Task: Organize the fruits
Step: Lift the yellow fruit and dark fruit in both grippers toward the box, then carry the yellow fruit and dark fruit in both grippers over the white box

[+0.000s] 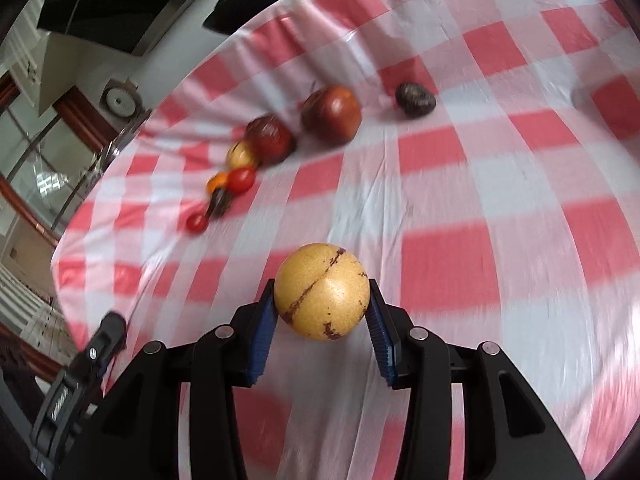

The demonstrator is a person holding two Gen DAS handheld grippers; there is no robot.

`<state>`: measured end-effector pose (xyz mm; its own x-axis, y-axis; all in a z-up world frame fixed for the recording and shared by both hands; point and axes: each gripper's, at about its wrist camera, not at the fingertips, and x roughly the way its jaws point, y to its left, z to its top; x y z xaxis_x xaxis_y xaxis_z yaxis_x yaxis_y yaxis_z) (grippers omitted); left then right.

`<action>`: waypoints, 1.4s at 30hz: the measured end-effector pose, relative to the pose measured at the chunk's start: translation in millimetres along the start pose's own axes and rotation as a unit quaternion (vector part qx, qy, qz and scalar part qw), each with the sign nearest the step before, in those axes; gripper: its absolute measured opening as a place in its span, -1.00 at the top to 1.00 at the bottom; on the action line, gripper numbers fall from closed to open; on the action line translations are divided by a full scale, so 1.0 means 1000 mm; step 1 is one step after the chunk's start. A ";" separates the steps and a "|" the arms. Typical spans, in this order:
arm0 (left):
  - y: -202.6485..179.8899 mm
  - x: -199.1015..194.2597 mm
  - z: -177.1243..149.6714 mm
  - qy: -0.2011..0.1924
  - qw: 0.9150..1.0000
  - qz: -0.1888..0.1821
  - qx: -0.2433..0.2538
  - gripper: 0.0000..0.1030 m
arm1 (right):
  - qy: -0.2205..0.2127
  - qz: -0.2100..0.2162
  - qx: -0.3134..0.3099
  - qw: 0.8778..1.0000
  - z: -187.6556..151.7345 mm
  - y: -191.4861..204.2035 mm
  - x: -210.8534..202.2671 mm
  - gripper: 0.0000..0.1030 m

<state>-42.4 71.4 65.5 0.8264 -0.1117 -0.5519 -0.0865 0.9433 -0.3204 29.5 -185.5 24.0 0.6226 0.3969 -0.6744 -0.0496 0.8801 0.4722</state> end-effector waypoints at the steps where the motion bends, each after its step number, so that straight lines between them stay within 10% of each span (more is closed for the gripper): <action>1: 0.003 -0.009 -0.005 -0.003 1.000 -0.001 -0.001 0.20 | 0.000 0.005 -0.002 1.000 -0.008 0.003 -0.006 0.17; 30: 0.117 -0.159 -0.070 -0.019 0.994 0.091 0.051 0.19 | 0.050 0.047 -0.237 0.969 -0.174 0.138 -0.075 0.17; 42: 0.178 -0.188 -0.097 -0.004 0.988 0.151 0.029 0.19 | 0.102 0.100 -0.369 0.918 -0.245 0.215 -0.068 0.17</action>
<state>-267.1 230.1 37.8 0.7717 0.1803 -0.6099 -0.2990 0.9493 -0.0975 -214.6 39.9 32.5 0.3880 0.5448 -0.7434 -0.7106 0.6905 0.1352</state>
